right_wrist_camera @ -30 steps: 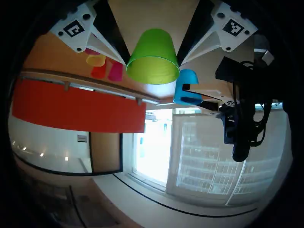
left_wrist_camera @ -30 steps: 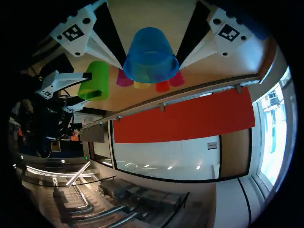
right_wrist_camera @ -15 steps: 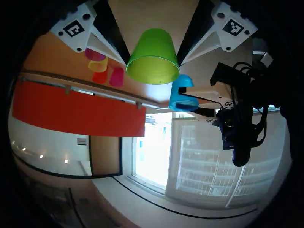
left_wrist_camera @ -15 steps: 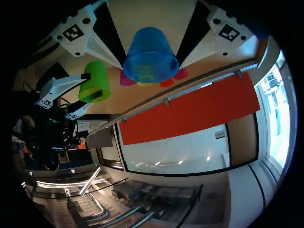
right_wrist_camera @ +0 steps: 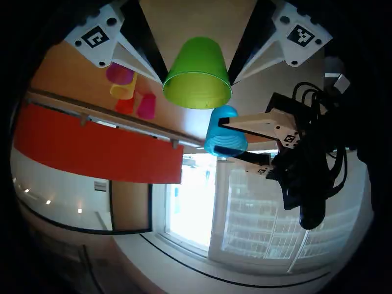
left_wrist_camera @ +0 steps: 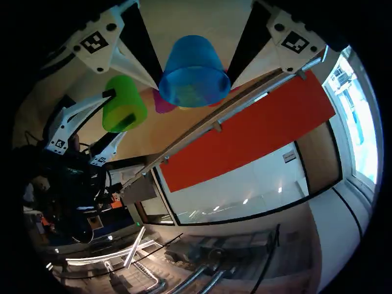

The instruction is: Pour water

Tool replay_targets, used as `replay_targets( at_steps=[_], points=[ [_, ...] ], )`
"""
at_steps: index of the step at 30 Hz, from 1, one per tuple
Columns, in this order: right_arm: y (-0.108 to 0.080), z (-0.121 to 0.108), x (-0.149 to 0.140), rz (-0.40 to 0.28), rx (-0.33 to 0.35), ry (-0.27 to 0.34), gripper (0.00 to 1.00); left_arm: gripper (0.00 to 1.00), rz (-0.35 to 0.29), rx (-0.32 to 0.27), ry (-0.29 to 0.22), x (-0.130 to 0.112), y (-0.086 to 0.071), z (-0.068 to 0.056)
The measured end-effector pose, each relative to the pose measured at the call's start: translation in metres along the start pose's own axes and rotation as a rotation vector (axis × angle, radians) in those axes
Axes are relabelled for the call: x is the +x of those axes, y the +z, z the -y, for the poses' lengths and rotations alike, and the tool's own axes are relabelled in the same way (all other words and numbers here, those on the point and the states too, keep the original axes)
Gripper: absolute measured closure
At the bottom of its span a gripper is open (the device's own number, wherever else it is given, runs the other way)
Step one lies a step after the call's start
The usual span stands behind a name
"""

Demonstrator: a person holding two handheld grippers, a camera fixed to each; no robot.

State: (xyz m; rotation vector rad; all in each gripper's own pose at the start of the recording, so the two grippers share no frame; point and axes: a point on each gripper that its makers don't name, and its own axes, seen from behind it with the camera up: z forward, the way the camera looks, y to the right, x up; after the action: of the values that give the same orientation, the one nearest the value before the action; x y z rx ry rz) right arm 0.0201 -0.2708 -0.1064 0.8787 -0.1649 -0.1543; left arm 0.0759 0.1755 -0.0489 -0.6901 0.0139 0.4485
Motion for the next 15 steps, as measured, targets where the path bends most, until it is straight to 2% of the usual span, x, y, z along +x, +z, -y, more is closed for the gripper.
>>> replay_targets(
  at_steps=[15],
  points=[
    [0.006,0.007,-0.014,0.043,0.037,-0.001,0.09,0.13,-0.005,-0.016,0.118,0.011,0.007,-0.005]
  ],
)
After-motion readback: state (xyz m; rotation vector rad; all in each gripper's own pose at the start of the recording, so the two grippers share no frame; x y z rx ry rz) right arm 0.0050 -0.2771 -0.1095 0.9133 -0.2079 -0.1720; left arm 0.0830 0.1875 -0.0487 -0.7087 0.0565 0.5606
